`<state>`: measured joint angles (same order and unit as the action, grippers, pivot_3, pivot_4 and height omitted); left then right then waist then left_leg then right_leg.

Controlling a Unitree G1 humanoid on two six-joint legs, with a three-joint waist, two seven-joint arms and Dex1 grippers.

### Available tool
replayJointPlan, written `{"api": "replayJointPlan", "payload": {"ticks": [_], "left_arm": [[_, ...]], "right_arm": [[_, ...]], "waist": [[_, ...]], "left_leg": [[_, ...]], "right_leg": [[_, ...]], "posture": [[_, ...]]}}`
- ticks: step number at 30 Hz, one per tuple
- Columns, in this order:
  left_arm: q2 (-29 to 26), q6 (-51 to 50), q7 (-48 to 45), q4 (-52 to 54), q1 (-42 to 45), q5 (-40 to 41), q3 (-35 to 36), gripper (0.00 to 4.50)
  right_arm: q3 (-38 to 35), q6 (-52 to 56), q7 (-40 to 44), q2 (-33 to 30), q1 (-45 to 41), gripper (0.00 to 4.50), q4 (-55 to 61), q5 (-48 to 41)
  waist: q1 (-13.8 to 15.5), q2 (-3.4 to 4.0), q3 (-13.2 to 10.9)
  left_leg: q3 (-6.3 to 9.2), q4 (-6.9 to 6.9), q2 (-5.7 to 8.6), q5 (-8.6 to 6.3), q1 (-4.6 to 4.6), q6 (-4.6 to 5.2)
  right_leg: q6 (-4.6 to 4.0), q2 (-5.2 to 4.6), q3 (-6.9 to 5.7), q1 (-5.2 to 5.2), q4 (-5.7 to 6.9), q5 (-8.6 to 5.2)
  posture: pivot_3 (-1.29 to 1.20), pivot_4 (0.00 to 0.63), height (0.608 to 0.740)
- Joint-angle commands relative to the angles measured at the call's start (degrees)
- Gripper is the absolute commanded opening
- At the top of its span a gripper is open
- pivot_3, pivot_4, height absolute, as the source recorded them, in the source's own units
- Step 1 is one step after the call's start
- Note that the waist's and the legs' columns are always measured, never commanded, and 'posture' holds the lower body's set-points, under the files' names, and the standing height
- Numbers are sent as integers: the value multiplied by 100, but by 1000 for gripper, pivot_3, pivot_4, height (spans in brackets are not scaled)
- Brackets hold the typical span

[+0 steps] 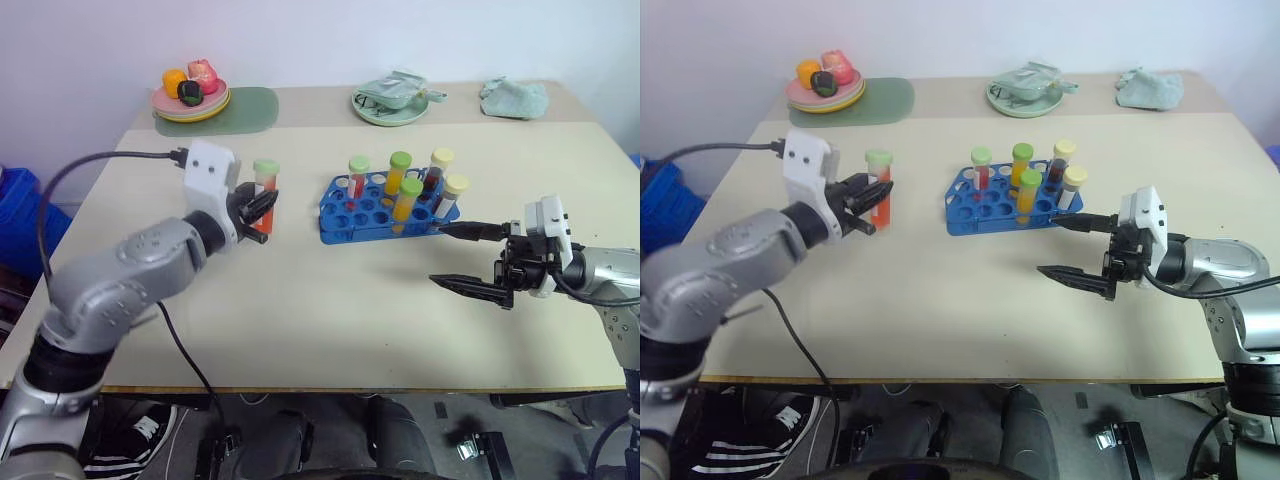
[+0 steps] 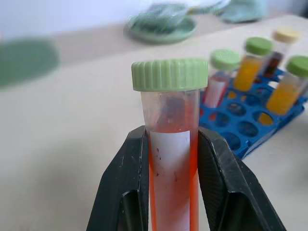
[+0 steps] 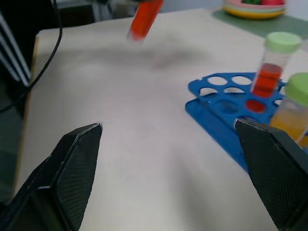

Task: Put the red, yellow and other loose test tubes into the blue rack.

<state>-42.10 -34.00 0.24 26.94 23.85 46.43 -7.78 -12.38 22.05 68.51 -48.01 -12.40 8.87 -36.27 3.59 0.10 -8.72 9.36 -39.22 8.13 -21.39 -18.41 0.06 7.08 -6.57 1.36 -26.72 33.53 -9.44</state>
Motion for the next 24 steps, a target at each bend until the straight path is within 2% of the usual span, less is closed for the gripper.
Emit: {"api": "replayJointPlan", "payload": {"ticks": [1,5,7,9,11,15,20,24], "left_arm": [[320,1745,-951,-256,-245,-1460,-136,824],[1023,3140,-1921,-1064,-481,-2055,-169,824],[1416,3504,-2334,-1444,-425,-2016,-127,824],[1733,4014,-2511,-1987,-207,-2398,-154,824],[2128,4287,-2610,-2578,166,-2471,-24,824],[2722,4869,-3452,-3491,696,-2398,-87,824],[3341,5436,-4119,-4648,1300,-2474,-37,824],[3619,6157,-4496,-5632,1674,-2604,110,824]], "right_arm": [[-294,-35,-282,90,-50,4500,235,-113],[-336,-78,-514,208,-9,4500,265,-67],[-336,-84,-592,245,-21,4500,266,-40],[-324,-93,-648,242,-15,4500,289,-11],[-324,-72,-751,260,-16,4500,308,-6],[-334,-42,-885,275,108,4500,335,12],[-381,-9,-1157,370,154,4500,392,-20],[-419,28,-1249,384,175,4500,485,-62]], "waist": [[6,-1,-1],[18,-2,-1],[17,-1,-1],[16,-2,-1],[29,-2,-1],[11,-3,-1],[4,-4,-2],[6,-4,-2]], "left_leg": [[1,0,-3,0,-3,1],[7,1,-5,0,-4,4],[6,1,-5,-2,-5,7],[7,0,-5,-1,-5,8],[7,-1,-5,-1,-4,8],[7,-4,-5,0,-4,9],[6,-3,-5,-2,-4,12],[6,-4,-6,-2,-4,13]], "right_leg": [[-2,3,0,2,-9,2],[-1,6,-9,13,-36,9],[2,5,-10,14,-39,12],[3,5,-11,14,-40,13],[4,5,-13,17,-40,17],[6,5,-16,21,-47,23],[8,6,-16,20,-49,24],[9,6,-15,20,-48,25]], "posture": [[0,150,740],[0,150,740],[0,150,740],[0,150,740],[0,150,740],[0,150,740],[0,150,740],[0,150,740]]}}
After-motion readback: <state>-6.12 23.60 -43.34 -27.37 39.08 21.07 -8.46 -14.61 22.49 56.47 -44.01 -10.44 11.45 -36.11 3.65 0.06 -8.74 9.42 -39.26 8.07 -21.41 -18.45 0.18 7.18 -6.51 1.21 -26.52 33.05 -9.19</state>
